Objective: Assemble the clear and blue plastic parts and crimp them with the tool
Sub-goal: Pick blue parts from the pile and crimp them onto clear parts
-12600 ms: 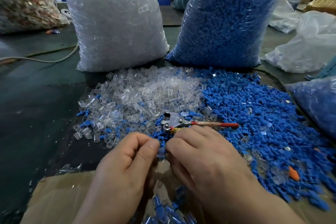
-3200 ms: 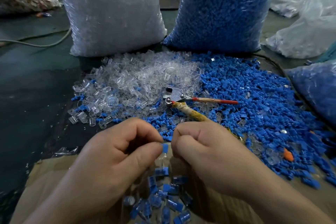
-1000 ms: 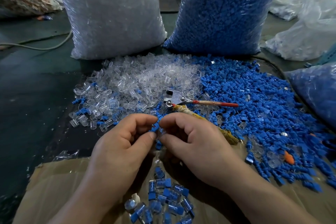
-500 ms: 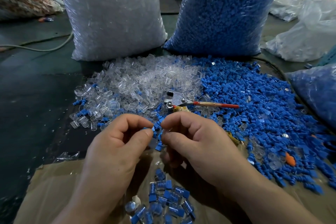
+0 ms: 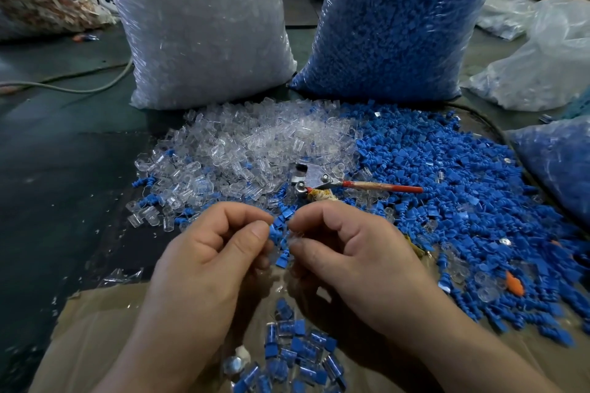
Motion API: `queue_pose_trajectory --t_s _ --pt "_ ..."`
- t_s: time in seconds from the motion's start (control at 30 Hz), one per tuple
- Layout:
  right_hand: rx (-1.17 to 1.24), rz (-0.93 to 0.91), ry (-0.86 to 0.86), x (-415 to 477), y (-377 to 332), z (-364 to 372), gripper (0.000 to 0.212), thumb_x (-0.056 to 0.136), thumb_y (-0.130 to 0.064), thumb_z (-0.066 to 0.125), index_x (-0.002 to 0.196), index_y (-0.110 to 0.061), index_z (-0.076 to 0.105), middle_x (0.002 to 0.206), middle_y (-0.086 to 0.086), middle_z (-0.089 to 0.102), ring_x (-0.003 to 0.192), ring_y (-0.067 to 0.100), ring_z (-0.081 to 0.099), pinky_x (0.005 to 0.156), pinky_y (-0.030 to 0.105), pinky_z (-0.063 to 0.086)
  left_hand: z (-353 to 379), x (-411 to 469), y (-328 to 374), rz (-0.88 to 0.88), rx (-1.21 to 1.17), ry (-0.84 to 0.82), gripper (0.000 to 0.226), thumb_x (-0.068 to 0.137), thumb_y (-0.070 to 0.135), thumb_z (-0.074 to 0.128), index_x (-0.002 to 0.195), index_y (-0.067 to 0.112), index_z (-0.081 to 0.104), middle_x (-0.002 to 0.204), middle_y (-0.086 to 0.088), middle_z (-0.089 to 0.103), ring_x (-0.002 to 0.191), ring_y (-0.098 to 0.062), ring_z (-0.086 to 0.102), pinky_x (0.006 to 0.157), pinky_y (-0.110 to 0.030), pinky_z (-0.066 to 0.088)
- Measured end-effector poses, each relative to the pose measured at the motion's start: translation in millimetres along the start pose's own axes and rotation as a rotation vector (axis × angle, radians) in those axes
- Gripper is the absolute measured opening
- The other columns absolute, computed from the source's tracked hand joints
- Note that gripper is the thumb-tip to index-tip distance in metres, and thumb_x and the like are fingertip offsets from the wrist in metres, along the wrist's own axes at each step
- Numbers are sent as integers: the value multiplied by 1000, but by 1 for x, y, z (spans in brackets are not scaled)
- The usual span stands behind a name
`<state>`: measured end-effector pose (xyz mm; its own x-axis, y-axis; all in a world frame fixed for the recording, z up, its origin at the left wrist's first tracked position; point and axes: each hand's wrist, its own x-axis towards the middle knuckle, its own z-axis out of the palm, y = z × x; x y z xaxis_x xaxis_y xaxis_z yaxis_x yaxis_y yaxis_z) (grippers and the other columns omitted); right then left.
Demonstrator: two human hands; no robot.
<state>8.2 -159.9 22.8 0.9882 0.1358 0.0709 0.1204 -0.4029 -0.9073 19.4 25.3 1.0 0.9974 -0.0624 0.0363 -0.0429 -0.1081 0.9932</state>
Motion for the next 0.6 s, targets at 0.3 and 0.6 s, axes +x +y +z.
queue_pose_trajectory --t_s 0.3,0.6 --pt "246 -5 -25 2 6 4 15 84 -27 67 98 -33 66 87 -2 71 76 18 71 69 43 61 4 -5 6 34 61 -74 20 75 50 76 89 37 73 75 -1 76 66 -18 75 56 -25 58" --pt "586 108 -153 5 3 1 4 89 -23 62 90 -20 64 61 9 63 50 23 59 46 30 51 11 -7 14 18 -101 -113 32 60 47 87 89 40 72 69 -8 73 60 -17 71 54 -22 55"
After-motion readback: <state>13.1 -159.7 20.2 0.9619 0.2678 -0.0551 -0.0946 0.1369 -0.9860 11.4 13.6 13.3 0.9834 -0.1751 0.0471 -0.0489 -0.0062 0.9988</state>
